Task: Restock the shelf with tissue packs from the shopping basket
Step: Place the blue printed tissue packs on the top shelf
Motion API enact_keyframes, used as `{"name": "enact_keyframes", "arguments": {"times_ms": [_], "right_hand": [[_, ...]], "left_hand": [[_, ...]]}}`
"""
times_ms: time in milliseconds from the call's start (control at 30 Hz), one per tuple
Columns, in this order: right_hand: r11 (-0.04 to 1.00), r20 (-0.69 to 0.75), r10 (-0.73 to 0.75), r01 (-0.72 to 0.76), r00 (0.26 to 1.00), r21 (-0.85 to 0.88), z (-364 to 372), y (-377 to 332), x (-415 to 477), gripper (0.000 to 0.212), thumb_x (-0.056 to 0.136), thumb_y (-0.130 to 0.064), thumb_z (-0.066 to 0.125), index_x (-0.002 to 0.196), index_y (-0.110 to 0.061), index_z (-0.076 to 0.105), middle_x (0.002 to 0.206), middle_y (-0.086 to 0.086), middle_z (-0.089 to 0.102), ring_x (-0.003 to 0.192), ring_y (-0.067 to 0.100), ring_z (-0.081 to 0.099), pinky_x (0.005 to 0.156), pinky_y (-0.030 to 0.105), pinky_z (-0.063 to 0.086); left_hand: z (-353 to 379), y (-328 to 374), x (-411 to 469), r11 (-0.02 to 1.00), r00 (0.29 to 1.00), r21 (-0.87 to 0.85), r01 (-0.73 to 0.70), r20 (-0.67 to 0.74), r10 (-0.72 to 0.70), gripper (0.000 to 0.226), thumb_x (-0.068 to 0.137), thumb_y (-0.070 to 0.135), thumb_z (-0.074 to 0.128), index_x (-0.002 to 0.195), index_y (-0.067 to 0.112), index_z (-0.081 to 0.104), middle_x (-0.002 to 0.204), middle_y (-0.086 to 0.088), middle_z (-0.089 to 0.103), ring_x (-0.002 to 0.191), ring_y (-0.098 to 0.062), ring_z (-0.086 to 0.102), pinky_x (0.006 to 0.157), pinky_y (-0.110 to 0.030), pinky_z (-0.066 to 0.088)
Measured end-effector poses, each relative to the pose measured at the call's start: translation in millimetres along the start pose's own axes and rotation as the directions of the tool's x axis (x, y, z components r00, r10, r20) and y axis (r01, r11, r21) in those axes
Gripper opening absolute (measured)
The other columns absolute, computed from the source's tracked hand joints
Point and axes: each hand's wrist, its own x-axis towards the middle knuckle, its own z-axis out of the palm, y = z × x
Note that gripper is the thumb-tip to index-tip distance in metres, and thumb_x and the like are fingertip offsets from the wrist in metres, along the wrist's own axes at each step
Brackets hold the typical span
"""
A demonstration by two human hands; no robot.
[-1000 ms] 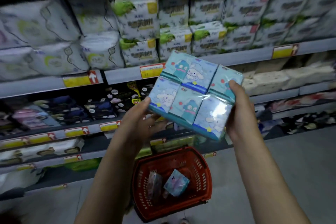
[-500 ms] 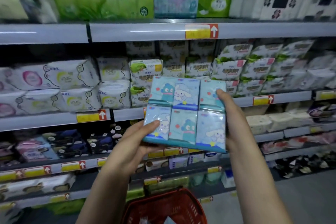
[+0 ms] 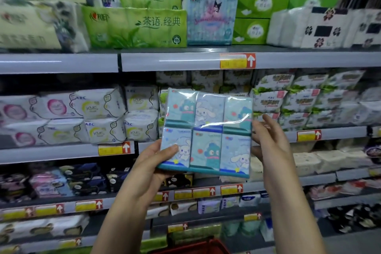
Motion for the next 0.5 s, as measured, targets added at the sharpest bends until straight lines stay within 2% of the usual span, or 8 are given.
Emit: {"name": "enact_keyframes", "arguments": {"times_ms": [33, 100, 167, 233, 267, 367, 433, 500], "right_hand": [[0.999, -0.01, -0.051, 0.051, 0.999, -0.02, -1.1, -0.8, -4.3, 0.029, 0.089, -0.037, 0.06, 0.115, -0.044, 0.051, 0.121, -0.014, 0.059, 0.113, 0.007, 0.058, 0.093, 0.036, 0.05], [0.982, 0.019, -0.162, 0.163, 0.987, -0.098, -2.2, -2.3, -13.7, 0.032, 0.085, -0.043, 0.059, 0.115, -0.048, 0.048, 0.123, -0.024, 0.054, 0.111, -0.006, 0.054, 0.096, 0.03, 0.047], [0.92, 0.131, -0.267, 0.293, 0.955, -0.259, -1.0, -1.6, -22.8, 0.055, 0.077, -0.054, 0.056, 0.13, -0.047, 0.042, 0.134, -0.025, 0.046, 0.119, -0.011, 0.045, 0.098, 0.026, 0.044], [0.794, 0.314, -0.307, 0.424, 0.898, -0.436, 6.9, 0.1, -29.2, 0.071, 0.075, -0.059, 0.057, 0.138, -0.055, 0.025, 0.148, -0.028, 0.027, 0.137, -0.001, 0.028, 0.108, 0.032, 0.034], [0.684, 0.435, -0.307, 0.513, 0.847, -0.518, 12.6, 2.9, -30.9, 0.076, 0.078, -0.057, 0.059, 0.138, -0.06, 0.012, 0.15, -0.033, 0.011, 0.142, 0.0, 0.013, 0.113, 0.032, 0.025], [0.342, 0.675, -0.236, 0.71, 0.699, -0.616, 30.8, 18.4, -30.4, 0.1, 0.086, -0.047, 0.06, 0.131, -0.06, -0.027, 0.147, -0.034, -0.028, 0.14, -0.001, -0.024, 0.12, 0.035, 0.003], [0.267, 0.688, -0.244, 0.73, 0.683, -0.629, 39.6, 32.2, -28.9, 0.109, 0.087, -0.04, 0.062, 0.13, -0.055, -0.037, 0.148, -0.024, -0.037, 0.14, 0.006, -0.03, 0.12, 0.046, 0.0], [0.221, 0.656, -0.344, 0.737, 0.672, -0.638, 43.8, 44.8, -25.0, 0.116, 0.081, -0.032, 0.069, 0.14, -0.046, -0.03, 0.154, -0.014, -0.029, 0.144, 0.016, -0.021, 0.117, 0.058, 0.008]], "left_hand": [[0.3, 2.2, 0.4, 1.0, 1.0, -0.018, -0.015, -0.009, 0.015, 0.058, 0.058, 0.018, 0.08, 0.112, 0.006, 0.062, 0.102, -0.013, 0.074, 0.086, -0.021, 0.072, 0.068, -0.031, 0.06], [1.1, 6.9, 0.6, 0.999, 0.998, -0.024, -0.048, -0.034, 0.047, 0.058, 0.06, 0.016, 0.083, 0.113, 0.007, 0.061, 0.102, -0.012, 0.074, 0.086, -0.02, 0.072, 0.065, -0.029, 0.06], [4.7, 9.8, -0.9, 0.997, 0.996, -0.008, -0.07, -0.056, 0.07, 0.052, 0.065, 0.016, 0.073, 0.115, 0.006, 0.059, 0.104, -0.011, 0.074, 0.089, -0.02, 0.072, 0.069, -0.031, 0.061], [11.4, 12.0, -3.3, 0.995, 0.993, 0.012, -0.101, -0.056, 0.101, 0.053, 0.065, 0.015, 0.069, 0.115, 0.005, 0.056, 0.106, -0.011, 0.073, 0.091, -0.021, 0.072, 0.074, -0.032, 0.061], [15.6, 12.9, -4.0, 0.992, 0.991, 0.023, -0.123, -0.059, 0.124, 0.051, 0.065, 0.013, 0.069, 0.113, 0.005, 0.056, 0.105, -0.012, 0.073, 0.091, -0.021, 0.072, 0.074, -0.031, 0.061], [29.4, 13.3, -4.1, 0.984, 0.982, 0.032, -0.173, -0.064, 0.175, 0.046, 0.066, 0.001, 0.068, 0.109, 0.007, 0.054, 0.104, -0.012, 0.073, 0.091, -0.022, 0.072, 0.074, -0.029, 0.06], [36.0, 11.4, -3.2, 0.983, 0.982, 0.023, -0.182, -0.053, 0.183, 0.043, 0.074, -0.01, 0.064, 0.111, 0.008, 0.051, 0.102, -0.01, 0.074, 0.092, -0.022, 0.072, 0.073, -0.03, 0.06], [41.0, 8.2, -3.8, 0.981, 0.98, 0.029, -0.192, -0.045, 0.194, 0.04, 0.079, -0.012, 0.062, 0.109, 0.01, 0.05, 0.098, -0.006, 0.075, 0.089, -0.018, 0.072, 0.069, -0.028, 0.06]]}}
